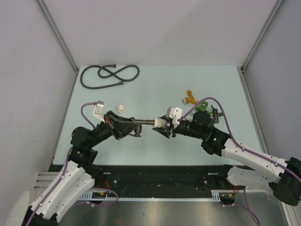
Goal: Install the water faucets
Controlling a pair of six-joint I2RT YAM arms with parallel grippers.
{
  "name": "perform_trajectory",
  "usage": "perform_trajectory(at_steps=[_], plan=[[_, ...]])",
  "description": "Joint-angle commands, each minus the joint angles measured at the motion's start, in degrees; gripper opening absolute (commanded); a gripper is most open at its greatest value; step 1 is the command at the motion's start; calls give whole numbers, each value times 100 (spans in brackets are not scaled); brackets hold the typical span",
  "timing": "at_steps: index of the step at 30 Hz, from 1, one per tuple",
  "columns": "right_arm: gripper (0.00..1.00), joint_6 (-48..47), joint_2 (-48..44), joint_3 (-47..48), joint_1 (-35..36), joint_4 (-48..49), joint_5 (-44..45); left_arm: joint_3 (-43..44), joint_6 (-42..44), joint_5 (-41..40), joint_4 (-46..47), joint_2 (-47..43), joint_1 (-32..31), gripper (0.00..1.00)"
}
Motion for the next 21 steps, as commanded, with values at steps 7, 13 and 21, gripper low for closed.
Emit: perform_trajectory(at_steps=[7, 13, 21], plan=[[0, 4156, 193, 127, -1030, 2443, -2657, 428, 5071, 795, -368, -544, 24, 0], [0, 5986, 1063, 399, -1392, 2953, -3369, 515, 7740, 1929, -1484, -1053, 15, 2], [0, 7122, 1803, 399, -1410, 3868, -3941, 726, 8256, 1633, -2374, -1310, 15, 0]])
